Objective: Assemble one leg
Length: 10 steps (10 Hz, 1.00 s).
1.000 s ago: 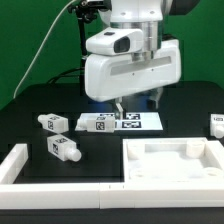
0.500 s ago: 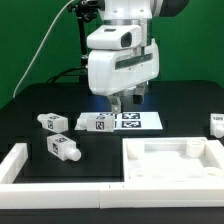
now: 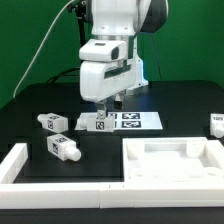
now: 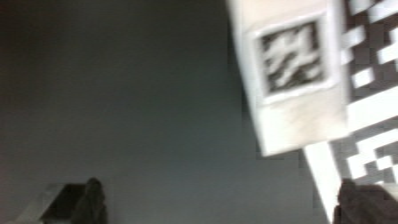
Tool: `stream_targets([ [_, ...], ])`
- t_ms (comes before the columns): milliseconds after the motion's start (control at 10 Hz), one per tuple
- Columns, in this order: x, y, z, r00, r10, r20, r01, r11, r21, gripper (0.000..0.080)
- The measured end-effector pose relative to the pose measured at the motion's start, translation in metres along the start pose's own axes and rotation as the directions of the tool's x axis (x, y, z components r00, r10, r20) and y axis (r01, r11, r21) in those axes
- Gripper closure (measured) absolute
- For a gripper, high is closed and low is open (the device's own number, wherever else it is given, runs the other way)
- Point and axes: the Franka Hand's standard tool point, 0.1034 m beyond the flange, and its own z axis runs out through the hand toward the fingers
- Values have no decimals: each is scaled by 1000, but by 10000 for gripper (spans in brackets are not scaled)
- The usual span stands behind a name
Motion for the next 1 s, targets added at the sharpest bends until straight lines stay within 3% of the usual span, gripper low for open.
stream_targets([
  [100, 2, 2, 0, 1000, -10, -2, 10, 1000, -4, 151],
  [200, 4, -3, 1, 999, 38, 13, -38, 999, 13, 151],
  [300, 16, -11, 1, 998, 39, 55, -41, 999, 36, 151],
  [400, 22, -11, 0, 997, 15, 71, -18, 999, 39, 151],
  [500, 24, -15, -2, 991, 27, 130, -32, 999, 31, 151],
  [700, 33, -20, -5, 975, 24, 222, -15, 999, -40, 151],
  [800, 32, -25, -2, 961, 53, 271, -39, 998, -56, 151],
  [1000, 33, -27, 0, 929, 23, 370, -10, 999, -36, 151],
])
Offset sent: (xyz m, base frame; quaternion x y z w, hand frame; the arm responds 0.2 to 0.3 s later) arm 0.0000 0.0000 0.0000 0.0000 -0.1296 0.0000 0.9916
